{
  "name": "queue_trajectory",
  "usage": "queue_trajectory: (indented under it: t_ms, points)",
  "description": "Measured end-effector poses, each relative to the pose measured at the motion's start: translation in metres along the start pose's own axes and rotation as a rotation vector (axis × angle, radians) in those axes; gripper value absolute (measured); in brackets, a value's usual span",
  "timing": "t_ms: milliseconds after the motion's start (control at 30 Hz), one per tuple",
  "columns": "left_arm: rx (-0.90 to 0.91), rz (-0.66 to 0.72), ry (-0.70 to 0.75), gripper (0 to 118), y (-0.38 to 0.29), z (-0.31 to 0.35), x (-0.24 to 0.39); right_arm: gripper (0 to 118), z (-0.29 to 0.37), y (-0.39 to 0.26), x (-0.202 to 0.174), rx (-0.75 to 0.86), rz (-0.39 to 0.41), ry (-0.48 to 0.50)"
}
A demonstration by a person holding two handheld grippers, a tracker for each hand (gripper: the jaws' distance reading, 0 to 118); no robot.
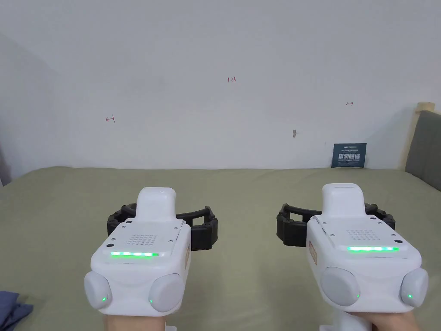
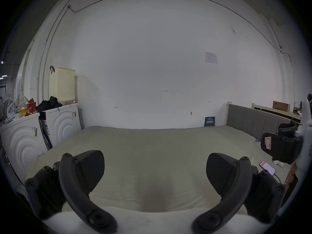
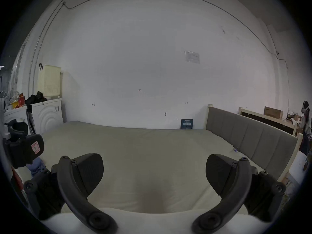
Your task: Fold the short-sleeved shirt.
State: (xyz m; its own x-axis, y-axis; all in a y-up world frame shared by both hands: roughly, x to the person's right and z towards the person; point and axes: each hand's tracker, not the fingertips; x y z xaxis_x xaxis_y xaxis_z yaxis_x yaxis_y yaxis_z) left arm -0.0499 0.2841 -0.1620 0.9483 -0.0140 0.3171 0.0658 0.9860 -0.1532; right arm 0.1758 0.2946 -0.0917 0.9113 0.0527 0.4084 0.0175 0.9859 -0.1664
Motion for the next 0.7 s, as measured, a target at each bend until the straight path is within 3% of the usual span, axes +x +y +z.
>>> queue_trajectory:
  t_ms: [267,500,700]
  points:
    - [-0.017,0.005,-0.01,118,-0.001,0.001,0.0,118,-0.002,-0.009,0.005,-0.009,-0.026,0.048]
    - [-0.022,-0.005,-0.017,118,0.002,0.002,0.002,118,0.003,-0.012,0.002,0.015,0.024,0.093]
    - [-0.026,-0.007,-0.012,118,0.003,0.003,0.001,118,0.003,-0.009,0.002,0.023,0.019,0.061]
